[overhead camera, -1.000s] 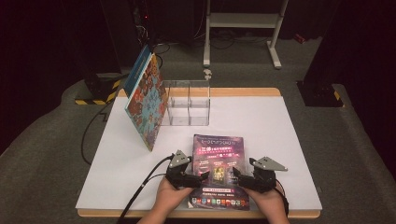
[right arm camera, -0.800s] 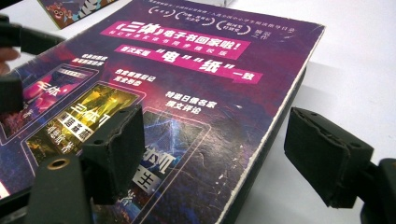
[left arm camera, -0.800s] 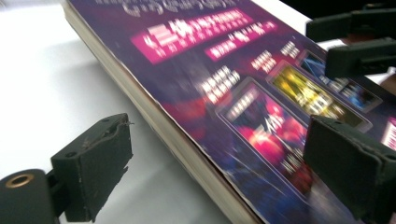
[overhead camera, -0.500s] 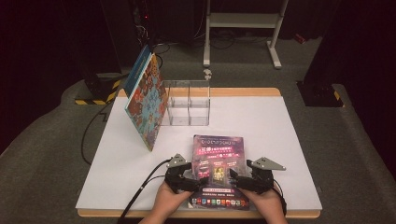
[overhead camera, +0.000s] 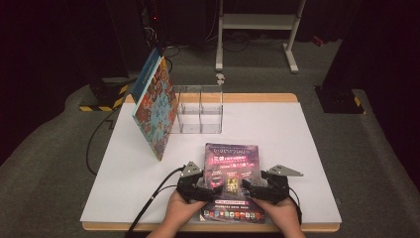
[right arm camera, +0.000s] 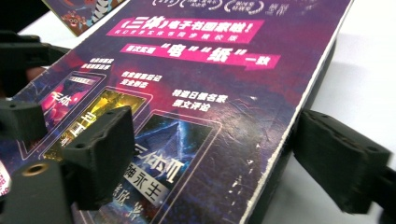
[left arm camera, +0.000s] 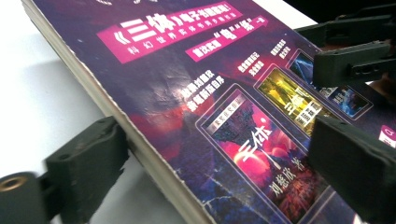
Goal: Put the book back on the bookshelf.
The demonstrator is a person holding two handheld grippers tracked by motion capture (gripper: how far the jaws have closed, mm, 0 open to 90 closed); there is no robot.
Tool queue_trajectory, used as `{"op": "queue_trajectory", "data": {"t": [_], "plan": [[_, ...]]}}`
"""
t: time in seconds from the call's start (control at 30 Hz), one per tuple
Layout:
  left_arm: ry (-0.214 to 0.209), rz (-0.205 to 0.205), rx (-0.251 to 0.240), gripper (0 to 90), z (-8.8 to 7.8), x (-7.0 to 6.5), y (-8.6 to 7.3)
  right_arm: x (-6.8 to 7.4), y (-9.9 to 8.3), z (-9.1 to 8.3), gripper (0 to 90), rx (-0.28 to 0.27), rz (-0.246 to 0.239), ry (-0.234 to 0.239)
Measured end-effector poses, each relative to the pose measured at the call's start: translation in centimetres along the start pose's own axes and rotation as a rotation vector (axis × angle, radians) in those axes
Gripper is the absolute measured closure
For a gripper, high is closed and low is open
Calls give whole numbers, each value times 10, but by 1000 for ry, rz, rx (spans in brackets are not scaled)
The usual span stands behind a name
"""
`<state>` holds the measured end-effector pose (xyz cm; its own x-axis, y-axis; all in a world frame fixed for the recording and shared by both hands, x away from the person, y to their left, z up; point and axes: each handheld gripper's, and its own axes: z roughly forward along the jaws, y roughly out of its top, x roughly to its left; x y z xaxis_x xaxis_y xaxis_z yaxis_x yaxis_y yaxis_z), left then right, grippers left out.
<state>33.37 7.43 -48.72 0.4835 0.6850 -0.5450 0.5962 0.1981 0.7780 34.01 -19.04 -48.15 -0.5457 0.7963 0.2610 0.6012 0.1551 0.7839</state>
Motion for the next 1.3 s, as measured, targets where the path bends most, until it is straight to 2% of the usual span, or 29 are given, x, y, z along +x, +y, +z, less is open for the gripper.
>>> {"op": "queue_trajectory", "data": {"t": [0.03, 0.1, 0.17, 0.2, 0.3, 0.37, 0.5, 0.57, 0.67, 0.7, 0.77, 0.83, 0.9, 1.03, 1.17, 1.27, 1.3], "plan": [[5, 16, 3, 91, -1, 0, 0, 1, 0, -1, 187, -5, -12, -10], [14, 15, -17, 131, -2, -1, 1, 3, 0, -5, 271, -27, -28, -33], [19, 28, -16, 181, -4, -1, 1, 3, 0, -7, 313, -38, -38, -41], [29, 52, -37, 227, -7, -1, 2, 2, 0, -9, 342, -43, -43, -41], [35, 74, -75, 328, -12, -3, 4, 3, 1, -11, 378, -51, -60, -49], [42, 120, -108, 459, -14, -7, 2, 4, 1, -12, 402, -56, -68, -39], [63, 124, -119, 520, -15, -7, 2, 7, 3, -15, 498, -70, -93, -59], [66, 150, -130, 566, -17, -9, 1, 8, 3, -16, 529, -76, -94, -53], [80, 132, -126, 537, -16, -6, 2, 7, 3, -15, 520, -65, -88, -54], [91, 134, -119, 494, -15, -4, 2, 7, 2, -15, 520, -64, -87, -54], [99, 106, -126, 415, -16, -1, 2, 8, 2, -15, 519, -60, -100, -61], [122, 109, -138, 346, -17, 3, 2, 9, 2, -14, 527, -56, -112, -74], [134, 84, -137, 302, -17, 6, 3, 11, 2, -15, 576, -61, -123, -95], [115, 19, -109, 204, -13, 9, 5, 12, 3, -19, 608, -70, -130, -125], [86, -24, -60, 143, -6, 9, 5, 8, 1, -23, 605, -71, -131, -128], [53, -56, -35, 129, 1, 8, 5, 7, 0, -23, 603, -74, -131, -125], [46, -84, -29, 111, 4, 8, 4, 7, 0, -23, 603, -76, -135, -126]]}}
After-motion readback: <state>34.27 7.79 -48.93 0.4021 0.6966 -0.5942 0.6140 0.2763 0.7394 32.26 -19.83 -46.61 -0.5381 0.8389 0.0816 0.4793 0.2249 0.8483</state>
